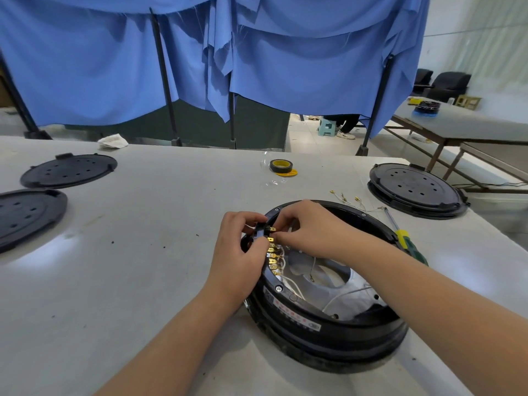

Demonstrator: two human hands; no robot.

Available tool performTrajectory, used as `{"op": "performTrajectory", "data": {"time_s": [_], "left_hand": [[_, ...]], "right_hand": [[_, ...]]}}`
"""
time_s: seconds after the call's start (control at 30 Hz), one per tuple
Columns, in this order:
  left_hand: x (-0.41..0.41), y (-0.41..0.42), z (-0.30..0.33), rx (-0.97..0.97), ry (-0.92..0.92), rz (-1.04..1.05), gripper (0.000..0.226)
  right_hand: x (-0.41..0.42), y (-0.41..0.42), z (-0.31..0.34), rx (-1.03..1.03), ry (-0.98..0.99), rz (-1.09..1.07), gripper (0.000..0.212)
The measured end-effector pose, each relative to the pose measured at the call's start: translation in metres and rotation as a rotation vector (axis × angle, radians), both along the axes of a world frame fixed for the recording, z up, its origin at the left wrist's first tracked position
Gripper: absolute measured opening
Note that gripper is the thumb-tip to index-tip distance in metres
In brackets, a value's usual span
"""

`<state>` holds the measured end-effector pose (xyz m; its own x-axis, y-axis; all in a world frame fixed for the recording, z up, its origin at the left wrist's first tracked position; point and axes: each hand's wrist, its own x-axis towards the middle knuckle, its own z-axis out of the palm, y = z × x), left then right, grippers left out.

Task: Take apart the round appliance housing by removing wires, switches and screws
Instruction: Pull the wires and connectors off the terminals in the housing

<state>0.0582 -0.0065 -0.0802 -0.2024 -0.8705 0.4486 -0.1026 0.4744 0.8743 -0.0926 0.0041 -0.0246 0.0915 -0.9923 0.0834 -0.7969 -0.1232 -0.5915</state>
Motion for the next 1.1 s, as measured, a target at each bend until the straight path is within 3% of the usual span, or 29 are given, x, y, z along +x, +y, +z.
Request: {"op": "performTrajectory", "data": {"time_s": [0.37, 0.7, 0.93, 1.1], "left_hand": [[-0.001, -0.001, -0.001, 0.002, -0.008, -0.003, 0.028], [-0.001, -0.001, 0.0, 0.006, -0.008, 0.0, 0.028], [-0.001, 0.001, 0.002, -0.006, -0.005, 0.008, 0.028], [0.0, 0.001, 0.002, -0.006, -0.012, 0.006, 0.026]], "right_hand": [[-0.006, 0.002, -0.001, 0.055, -0.082, -0.059, 0.006], [-0.011, 0.004, 0.002, -0.053, -0.128, -0.115, 0.006], [-0.004, 0.012, 0.003, -0.004, -0.059, 0.083, 0.008], [-0.003, 0.011, 0.001, -0.012, -0.041, 0.114, 0.005]]}}
